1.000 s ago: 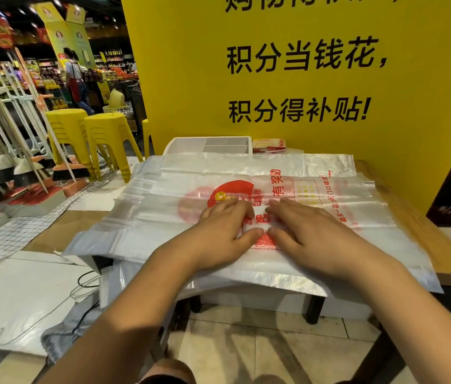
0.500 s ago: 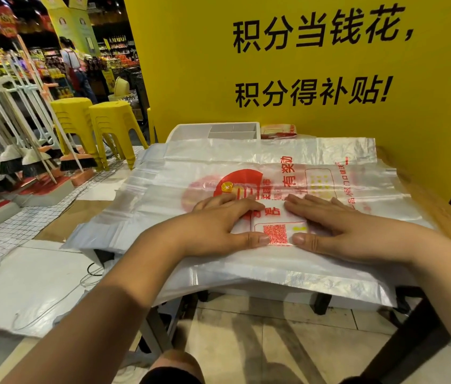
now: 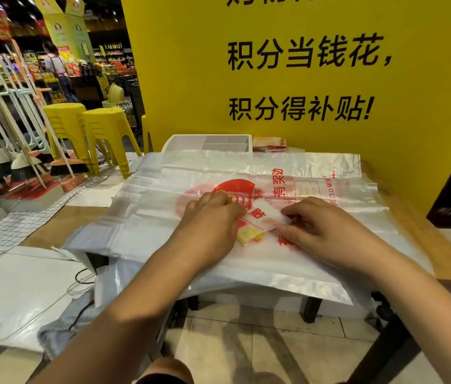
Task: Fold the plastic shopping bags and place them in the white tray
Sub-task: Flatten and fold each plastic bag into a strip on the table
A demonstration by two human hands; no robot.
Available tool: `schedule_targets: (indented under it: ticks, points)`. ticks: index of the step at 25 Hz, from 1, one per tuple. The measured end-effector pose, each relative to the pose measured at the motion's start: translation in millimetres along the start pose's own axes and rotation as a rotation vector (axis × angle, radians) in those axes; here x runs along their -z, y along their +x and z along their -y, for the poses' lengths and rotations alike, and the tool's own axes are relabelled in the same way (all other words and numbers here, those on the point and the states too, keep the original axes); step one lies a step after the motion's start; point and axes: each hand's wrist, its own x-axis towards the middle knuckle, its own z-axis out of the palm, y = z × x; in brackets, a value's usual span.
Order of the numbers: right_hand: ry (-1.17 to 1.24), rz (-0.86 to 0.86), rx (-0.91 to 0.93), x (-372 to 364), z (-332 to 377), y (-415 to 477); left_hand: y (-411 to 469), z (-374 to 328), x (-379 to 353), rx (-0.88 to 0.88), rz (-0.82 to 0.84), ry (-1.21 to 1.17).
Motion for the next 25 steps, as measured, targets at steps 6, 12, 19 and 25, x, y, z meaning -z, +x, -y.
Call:
schedule_targets:
  ticks: [6,12,19,25]
  points:
    - [-0.015,-0.198,-0.013,-4.5,16.3,5.6,4.1,-5.3,-7.9,-0.02,0.076,-0.103]
    - [-0.072,0.228,0.024,-15.5,22.6,10.4,-7.7,10.4,-9.8,-0.05,0.171,-0.087]
    - [-0.132,0.395,-0.013,-2.0,9.9,10.6,-10.3,28.6,-3.4,-0.025,0.366,-0.006]
    - [0.084,0.153,0.024,1.0,16.9,6.2,-12.2,22.8,3.1,0.079,0.052,-0.165]
